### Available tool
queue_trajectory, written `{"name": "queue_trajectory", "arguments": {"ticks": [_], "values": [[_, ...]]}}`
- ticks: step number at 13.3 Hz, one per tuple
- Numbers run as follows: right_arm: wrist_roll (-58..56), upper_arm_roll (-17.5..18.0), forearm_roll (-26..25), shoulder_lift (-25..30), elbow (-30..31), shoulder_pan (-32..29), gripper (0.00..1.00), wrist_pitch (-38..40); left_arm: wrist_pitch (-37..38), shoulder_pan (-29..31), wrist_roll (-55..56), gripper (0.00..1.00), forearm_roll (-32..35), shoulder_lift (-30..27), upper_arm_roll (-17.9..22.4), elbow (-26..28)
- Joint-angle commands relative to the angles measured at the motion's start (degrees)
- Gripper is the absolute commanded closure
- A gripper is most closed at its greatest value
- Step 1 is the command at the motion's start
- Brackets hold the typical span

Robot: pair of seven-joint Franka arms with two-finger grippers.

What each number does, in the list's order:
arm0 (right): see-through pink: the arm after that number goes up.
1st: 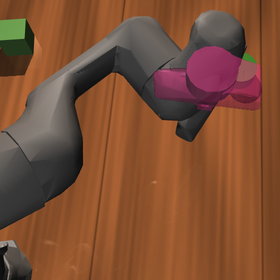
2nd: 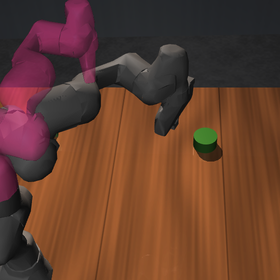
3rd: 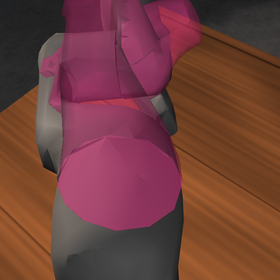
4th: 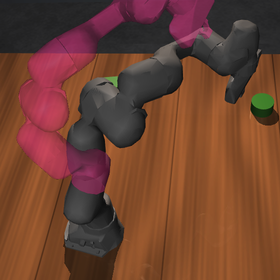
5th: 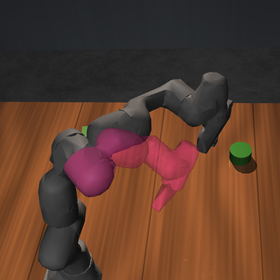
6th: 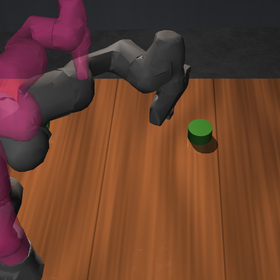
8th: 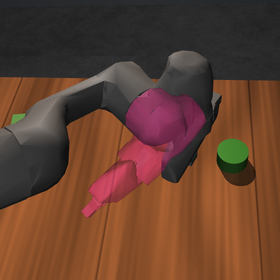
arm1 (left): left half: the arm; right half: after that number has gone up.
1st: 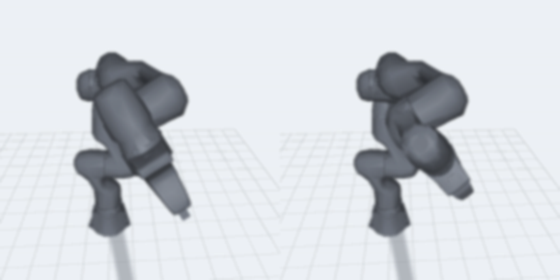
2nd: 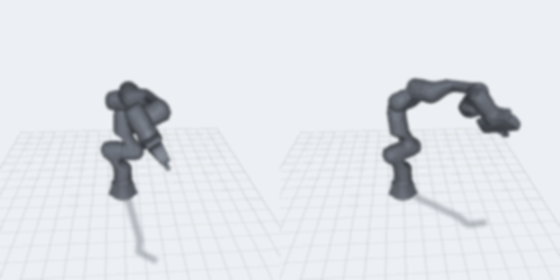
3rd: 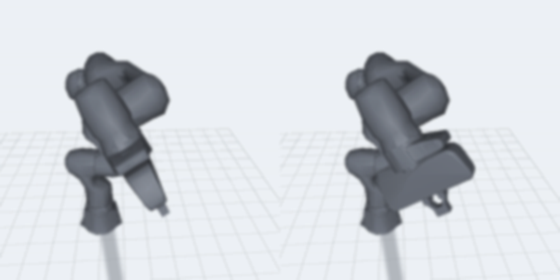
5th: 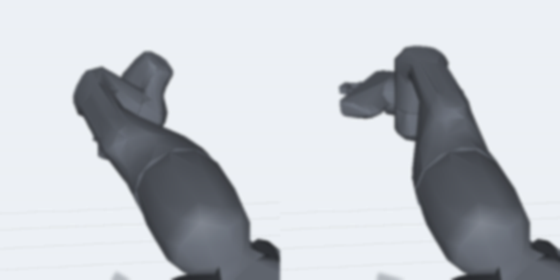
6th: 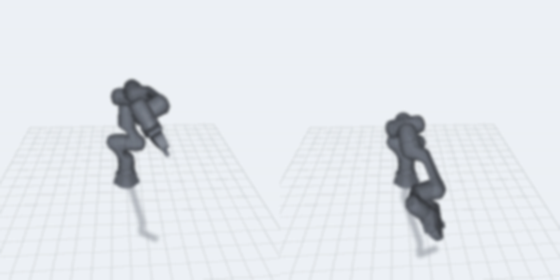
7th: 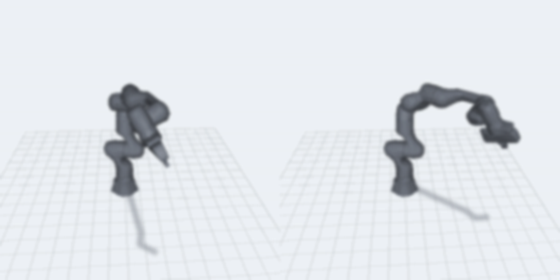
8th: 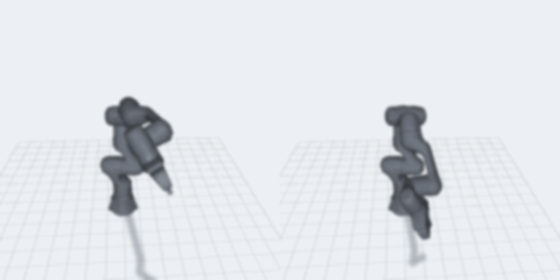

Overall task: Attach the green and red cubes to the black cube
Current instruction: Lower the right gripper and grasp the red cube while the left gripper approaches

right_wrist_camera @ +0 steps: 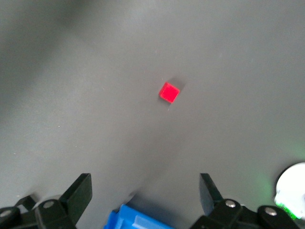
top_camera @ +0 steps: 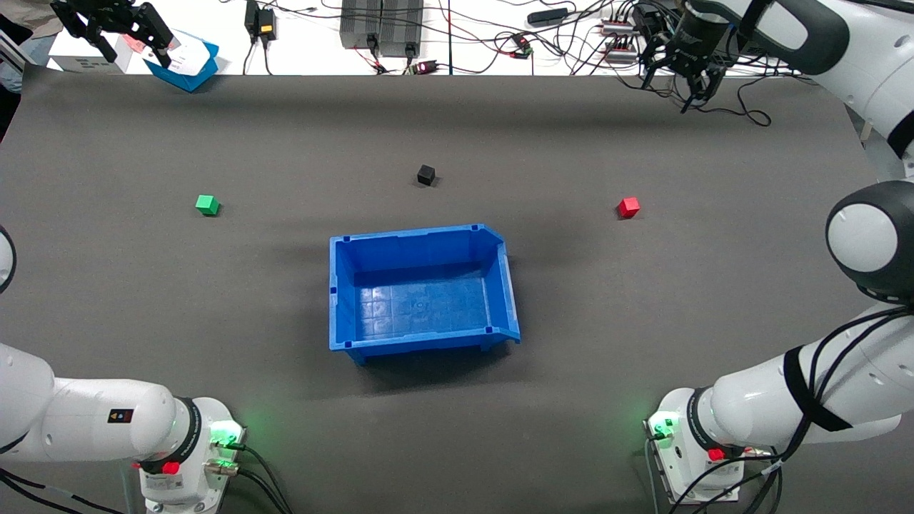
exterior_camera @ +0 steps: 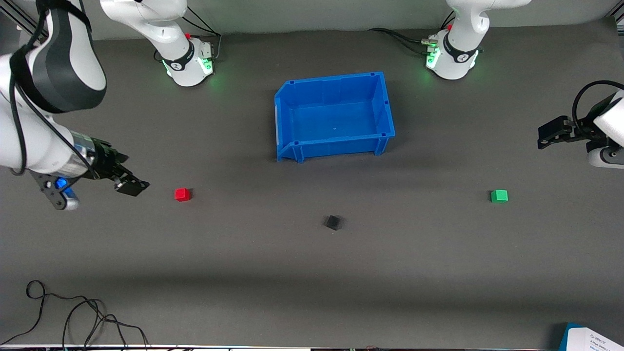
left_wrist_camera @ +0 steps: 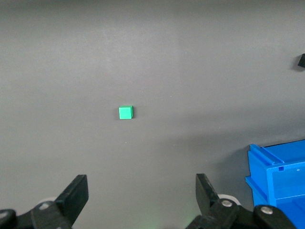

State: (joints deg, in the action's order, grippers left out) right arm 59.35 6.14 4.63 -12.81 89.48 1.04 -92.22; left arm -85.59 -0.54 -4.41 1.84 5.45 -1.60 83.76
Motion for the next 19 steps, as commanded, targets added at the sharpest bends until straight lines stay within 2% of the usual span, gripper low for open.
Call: {"name": "queue_trajectory", "arguments": {"ticks": [1, 4, 7, 11, 15, 19], "values": [[8.6, -0.7, 2.3, -1.0, 1.6, 0.0, 0.0, -1.4, -0.6, 0.0, -1.0, 0.0, 0.3, -0.4, 0.1, 0.4], [13.1, -1.1, 1.4, -1.1, 7.7, -0.2, 0.0, -7.0, -0.7, 0.0, -1.0, 0.0, 0.4, -0.4, 0.1, 0.4], [23.1, -1.7, -4.4, -1.2, 16.4, 1.2, 0.0, -16.5, -0.8, 0.1, -1.0, 0.0, 0.4, -0.4, 0.1, 0.4], [25.0, -2.0, -4.7, -2.4, 28.2, 1.4, 0.0, -30.8, -0.5, 1.1, -0.9, 0.0, 0.2, 0.0, 0.0, -0.1], [24.6, -2.7, -5.0, -6.8, 28.8, 1.0, 0.01, -33.8, -0.8, 4.4, 3.1, 0.0, 0.1, 0.8, 0.0, 0.0], [24.6, -3.4, -7.9, -10.2, 28.9, 1.2, 0.05, -37.2, -1.4, 5.5, 20.6, 0.01, 0.1, 2.4, 0.1, -0.2]]}}
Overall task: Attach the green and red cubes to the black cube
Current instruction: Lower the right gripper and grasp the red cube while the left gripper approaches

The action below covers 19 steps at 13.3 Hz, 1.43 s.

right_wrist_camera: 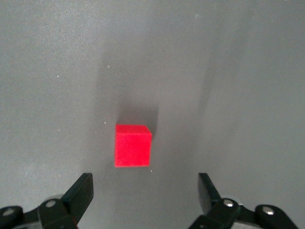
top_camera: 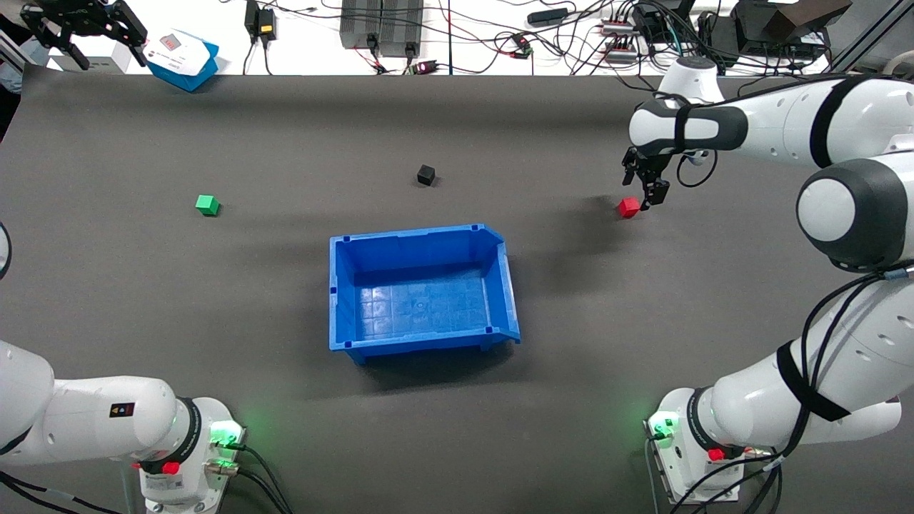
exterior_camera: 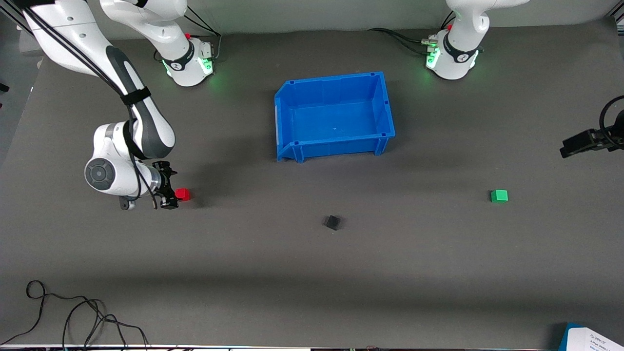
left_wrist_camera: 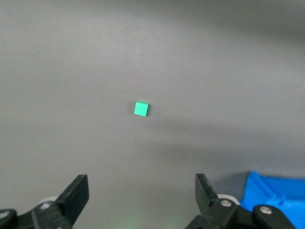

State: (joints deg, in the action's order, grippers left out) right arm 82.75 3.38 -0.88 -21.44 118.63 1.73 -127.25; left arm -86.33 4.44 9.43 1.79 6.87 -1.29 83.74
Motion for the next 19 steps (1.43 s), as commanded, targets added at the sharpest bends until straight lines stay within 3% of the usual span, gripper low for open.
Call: {"name": "queue_trajectory", "arguments": {"ticks": [1, 6, 7, 9, 12, 13, 15, 17, 19], "values": [[1.2, -0.7, -2.6, -2.2, -0.2, 0.5, 0.06, -2.5, -0.2, 2.6, 9.1, 0.02, 0.1, 1.7, -0.2, -0.2], [1.2, -2.2, -4.8, -6.3, -0.3, 0.3, 0.06, -6.9, -0.8, 11.5, 18.0, 0.0, 0.0, 6.0, -0.2, 2.6], [1.2, -2.5, -4.8, -6.8, -0.4, 0.3, 0.1, -7.3, -2.1, 12.8, 20.3, 0.0, 0.0, 7.2, -0.2, 2.8], [1.7, -2.5, -4.8, -6.9, -0.6, 0.7, 0.22, -7.3, -7.1, 14.7, 27.9, 0.0, -2.3, 9.5, -0.2, 5.0], [1.5, -2.4, -4.8, -6.9, -0.9, 0.7, 0.28, -7.3, -19.9, 16.0, 41.9, 0.0, -4.9, 11.6, -0.2, 12.6], [0.9, -2.4, -4.8, -6.9, -0.9, 0.7, 0.49, -7.0, -25.3, 15.4, 45.3, 0.0, -4.9, 11.3, -0.3, 16.6], [0.5, -2.4, -4.8, -6.6, -1.7, 0.4, 0.58, -6.2, -31.4, 14.7, 52.9, 0.0, -4.9, 11.8, -0.4, 20.6], [-0.1, -2.4, -4.8, -6.9, -3.4, 0.3, 0.78, -2.8, -34.1, 13.3, 57.3, 0.0, -4.7, 13.3, -0.4, 22.2], [-0.1, -2.4, -4.7, -6.9, -3.8, 0.6, 0.82, -1.3, -36.3, 11.6, 60.9, 0.01, -4.2, 15.4, -0.4, 23.5]]}}
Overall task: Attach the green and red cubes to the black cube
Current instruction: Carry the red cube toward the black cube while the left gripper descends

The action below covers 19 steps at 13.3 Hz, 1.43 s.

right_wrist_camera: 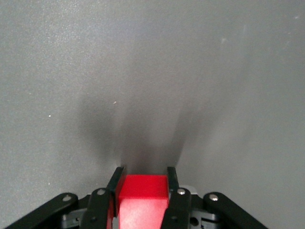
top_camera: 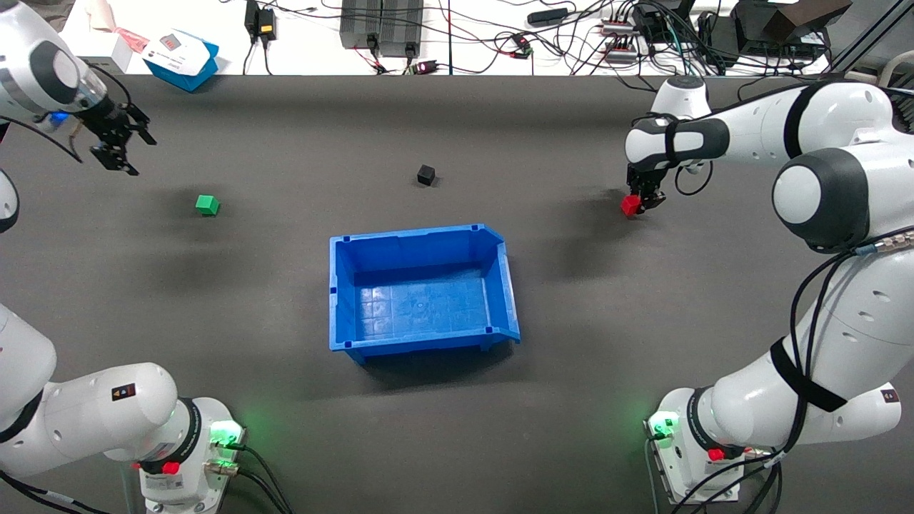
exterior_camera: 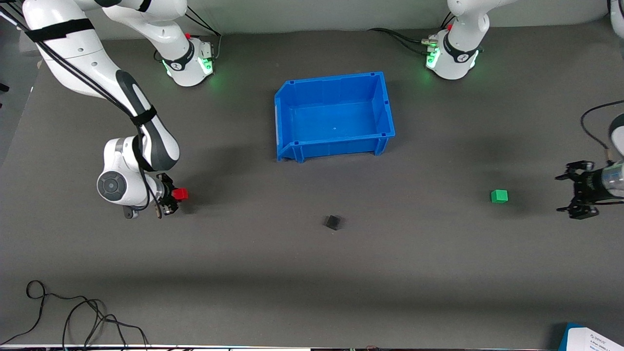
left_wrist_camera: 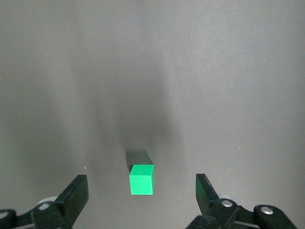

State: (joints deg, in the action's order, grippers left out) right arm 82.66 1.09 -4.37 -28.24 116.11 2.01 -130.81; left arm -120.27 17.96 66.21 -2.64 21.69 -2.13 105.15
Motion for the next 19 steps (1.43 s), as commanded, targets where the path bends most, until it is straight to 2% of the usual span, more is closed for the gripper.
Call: {"name": "queue_trajectory", "arguments": {"ticks": [1, 3, 6, 8, 11, 12, 17, 19], "values": [[0.0, -0.1, -1.1, -0.1, -2.0, 0.5, 0.83, 2.6, -4.8, -3.0, 4.5, 0.01, 0.3, 1.4, 0.5, 3.6], [0.3, 0.4, -0.6, 0.0, -5.3, 0.6, 0.83, 7.1, -8.9, -4.2, 8.4, 0.01, 0.4, 3.4, 0.5, 4.8], [2.1, 0.5, -0.2, -2.0, -15.5, 4.0, 0.83, 14.3, -9.5, -5.8, 9.2, 0.01, 1.7, 5.6, 0.5, 4.8], [6.2, 0.6, 1.2, -5.0, -21.9, 6.1, 0.83, 15.0, -9.5, -5.7, 9.4, 0.01, 2.2, 6.2, 0.6, 4.9], [12.8, 0.5, 10.1, -11.7, -32.2, 10.1, 0.83, 15.2, -9.5, -5.8, 9.6, 0.01, 3.3, 8.0, 0.6, 5.1], [15.5, 0.5, 11.7, -14.3, -36.1, 11.9, 0.83, 15.2, -9.6, -5.8, 10.6, 0.01, 3.6, 8.4, 0.6, 5.5], [31.0, 0.6, 13.5, -22.2, -48.0, 19.5, 0.83, 14.5, -12.3, -5.8, 12.6, 0.01, 5.2, 8.8, 0.6, 8.0], [34.2, 2.5, 15.7, -24.4, -51.4, 20.5, 0.83, 14.3, -12.3, -6.0, 13.0, 0.03, 5.2, 8.7, 0.6, 8.5]]}}
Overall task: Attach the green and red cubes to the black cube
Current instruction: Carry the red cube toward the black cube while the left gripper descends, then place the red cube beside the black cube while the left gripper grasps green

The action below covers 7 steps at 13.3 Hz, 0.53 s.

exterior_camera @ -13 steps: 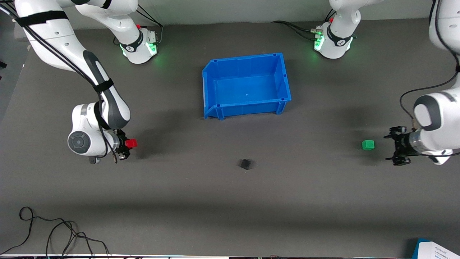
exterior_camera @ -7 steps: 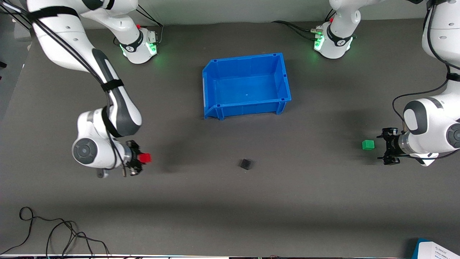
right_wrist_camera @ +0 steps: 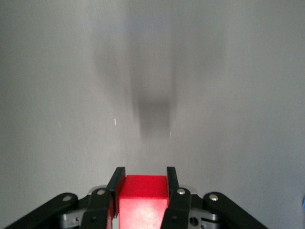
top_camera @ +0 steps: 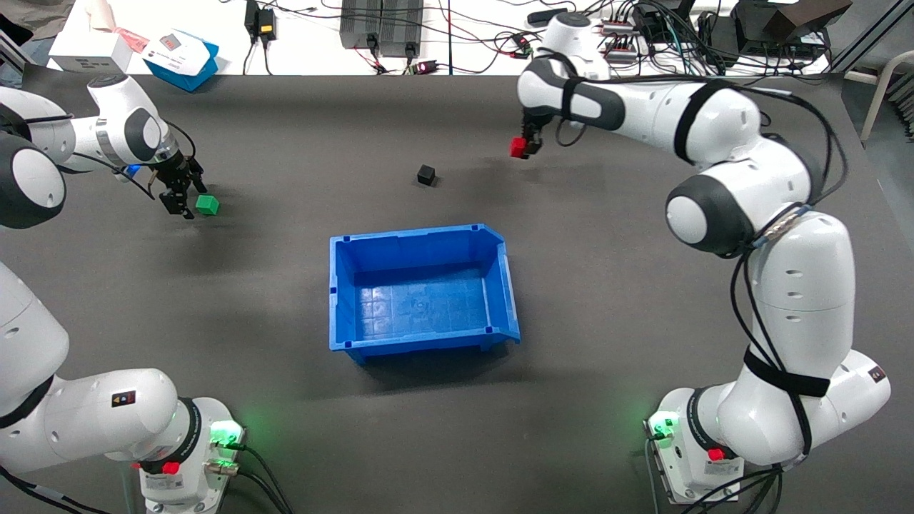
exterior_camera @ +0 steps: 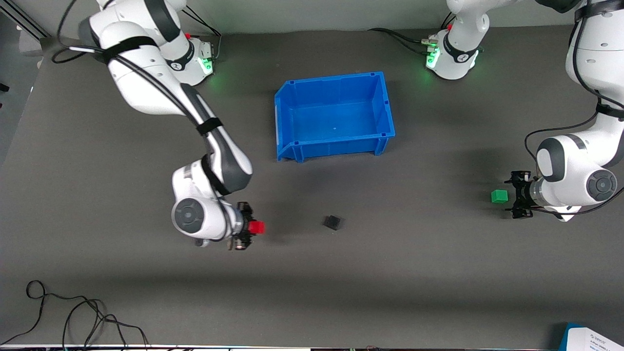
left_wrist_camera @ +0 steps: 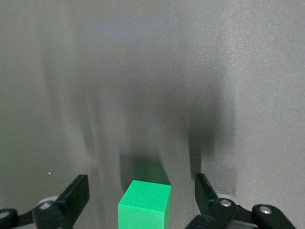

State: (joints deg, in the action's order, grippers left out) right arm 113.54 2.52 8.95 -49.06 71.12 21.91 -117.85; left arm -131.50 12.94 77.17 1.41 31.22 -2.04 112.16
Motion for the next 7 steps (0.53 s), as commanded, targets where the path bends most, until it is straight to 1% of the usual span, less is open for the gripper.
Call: {"name": "queue_trajectory", "arguments": {"ticks": [1, 2, 3, 5, 6, 7], "values": [[4.9, 2.3, 2.5, -4.8, -8.1, 1.2, 0.83, 1.2, -1.0, -1.2, 2.1, 0.03, 1.1, -0.8, 0.5, 1.5], [7.0, 2.8, 2.6, -6.0, -9.5, 1.6, 0.83, -0.3, -0.9, -1.5, 2.2, 0.05, 1.1, -0.8, 0.5, 1.5], [8.8, 3.4, 2.6, -6.9, -10.2, 2.4, 0.83, -2.3, -0.7, -1.7, 3.2, 0.1, 1.1, -0.8, 0.5, 1.5], [10.1, 3.6, 2.5, -8.6, -10.3, 3.9, 0.83, -6.1, -0.4, -2.4, 3.6, 0.14, 1.1, -0.8, 0.5, 1.5], [10.8, 3.6, 2.5, -9.3, -10.4, 4.3, 0.83, -7.2, -0.3, -2.7, 3.8, 0.28, 1.1, -0.8, 0.5, 1.5], [11.5, 3.6, 2.5, -9.7, -10.4, 4.6, 0.83, -8.0, -0.2, -2.6, 4.1, 0.47, 1.1, -0.8, 0.5, 1.5]]}}
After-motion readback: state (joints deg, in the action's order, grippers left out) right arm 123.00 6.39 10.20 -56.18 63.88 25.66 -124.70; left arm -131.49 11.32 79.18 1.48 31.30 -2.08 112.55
